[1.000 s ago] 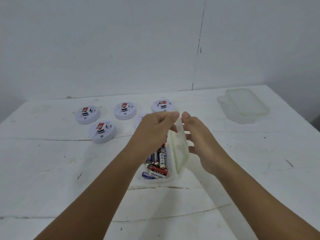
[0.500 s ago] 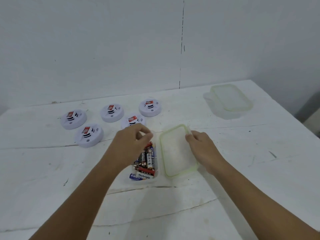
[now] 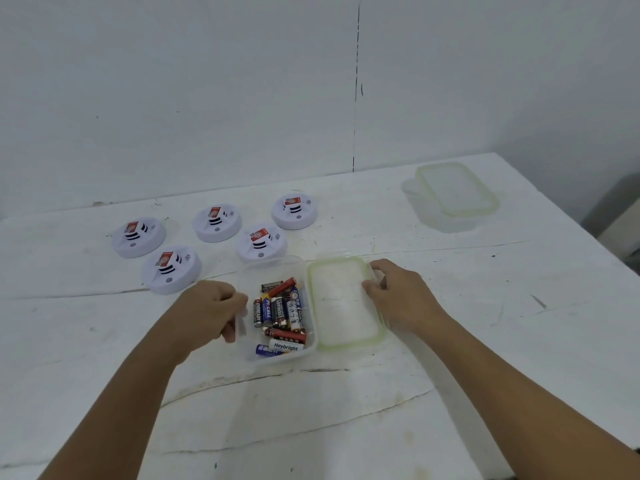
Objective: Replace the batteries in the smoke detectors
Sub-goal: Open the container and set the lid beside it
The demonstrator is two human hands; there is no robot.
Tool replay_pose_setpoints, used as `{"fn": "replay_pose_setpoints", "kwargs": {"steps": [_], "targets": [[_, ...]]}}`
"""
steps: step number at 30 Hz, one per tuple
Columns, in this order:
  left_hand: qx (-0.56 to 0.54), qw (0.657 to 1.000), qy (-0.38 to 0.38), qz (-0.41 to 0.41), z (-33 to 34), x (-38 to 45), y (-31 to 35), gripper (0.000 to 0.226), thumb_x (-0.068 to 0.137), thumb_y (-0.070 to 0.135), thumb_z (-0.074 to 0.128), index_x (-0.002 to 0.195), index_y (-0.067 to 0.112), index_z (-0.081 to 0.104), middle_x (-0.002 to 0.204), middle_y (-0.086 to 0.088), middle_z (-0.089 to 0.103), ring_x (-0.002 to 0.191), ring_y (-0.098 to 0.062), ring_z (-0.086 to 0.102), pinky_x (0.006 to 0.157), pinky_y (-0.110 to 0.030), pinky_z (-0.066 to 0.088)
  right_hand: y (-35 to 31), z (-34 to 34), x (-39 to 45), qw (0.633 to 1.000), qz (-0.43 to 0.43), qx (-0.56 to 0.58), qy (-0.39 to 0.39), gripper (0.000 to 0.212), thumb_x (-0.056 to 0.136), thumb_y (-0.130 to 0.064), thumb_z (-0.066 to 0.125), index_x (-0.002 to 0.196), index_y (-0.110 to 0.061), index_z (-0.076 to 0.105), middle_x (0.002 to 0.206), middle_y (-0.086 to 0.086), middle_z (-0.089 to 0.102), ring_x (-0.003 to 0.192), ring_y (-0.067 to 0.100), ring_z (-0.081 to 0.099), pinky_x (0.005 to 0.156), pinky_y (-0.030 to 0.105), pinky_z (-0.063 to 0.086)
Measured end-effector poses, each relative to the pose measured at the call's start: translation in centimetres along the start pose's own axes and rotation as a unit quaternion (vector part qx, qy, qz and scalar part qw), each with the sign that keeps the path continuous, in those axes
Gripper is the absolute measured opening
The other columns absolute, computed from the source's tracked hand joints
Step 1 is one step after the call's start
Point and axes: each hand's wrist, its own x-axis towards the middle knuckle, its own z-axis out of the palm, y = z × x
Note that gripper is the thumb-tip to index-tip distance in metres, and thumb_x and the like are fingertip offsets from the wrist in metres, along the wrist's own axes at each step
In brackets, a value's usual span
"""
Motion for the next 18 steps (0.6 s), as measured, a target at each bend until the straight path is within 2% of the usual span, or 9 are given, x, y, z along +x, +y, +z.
{"fn": "replay_pose_setpoints", "kwargs": {"steps": [7,9,13,16,18], "targets": [[-0.024,0.998,0.049,0.018,-1.5,0.1,0.7,0.032,0.103,0.018,0.056,0.087,-0.004,0.071,0.062,-0.014,0.071,0.051,-0.013,0.058,0.06,-0.031,0.045,0.5,0.1,0.5,0.999,0.002,0.037,-0.005,0.037,0.102,-0.039,0.06,0.138,-0.031,0.056,0.086,-0.008,0.066,0.078,0.013,0.067,0.075,0.031,0.052],[-0.03,0.998,0.039,0.028,-1.4,0.1,1.6,0.032,0.104,0.017,0.055,0.086,-0.003,0.072,0.061,-0.011,0.071,0.049,-0.011,0.059,0.057,-0.028,0.046,0.7,0.2,0.6,0.999,0.0,0.038,-0.001,0.038,0.101,-0.04,0.06,0.138,-0.031,0.056,0.086,-0.009,0.067,0.078,0.013,0.067,0.075,0.031,0.051],[-0.037,0.997,0.001,0.061,0.0,0.5,3.9,0.031,0.104,0.016,0.054,0.086,-0.002,0.072,0.072,-0.018,0.075,0.056,-0.016,0.061,0.06,-0.03,0.048,0.9,0.3,0.7,1.0,-0.005,0.03,0.002,0.04,0.101,-0.042,0.06,0.139,-0.032,0.055,0.087,-0.008,0.067,0.085,0.014,0.066,0.08,0.033,0.051],[-0.035,0.997,-0.019,0.07,1.9,1.1,5.5,0.029,0.103,0.016,0.055,0.086,-0.002,0.071,0.07,-0.016,0.075,0.056,-0.016,0.062,0.058,-0.027,0.047,1.1,0.4,0.9,0.999,-0.012,0.035,0.0,0.04,0.099,-0.045,0.06,0.138,-0.033,0.056,0.09,-0.008,0.068,0.086,0.015,0.067,0.084,0.038,0.056],[-0.033,0.997,-0.033,0.068,3.2,1.4,6.3,0.028,0.102,0.017,0.056,0.086,-0.001,0.07,0.068,-0.012,0.074,0.056,-0.016,0.062,0.059,-0.029,0.048,1.3,0.4,0.9,0.999,-0.013,0.044,0.0,0.04,0.098,-0.048,0.061,0.136,-0.034,0.058,0.089,-0.009,0.068,0.084,0.014,0.067,0.082,0.037,0.056]]}}
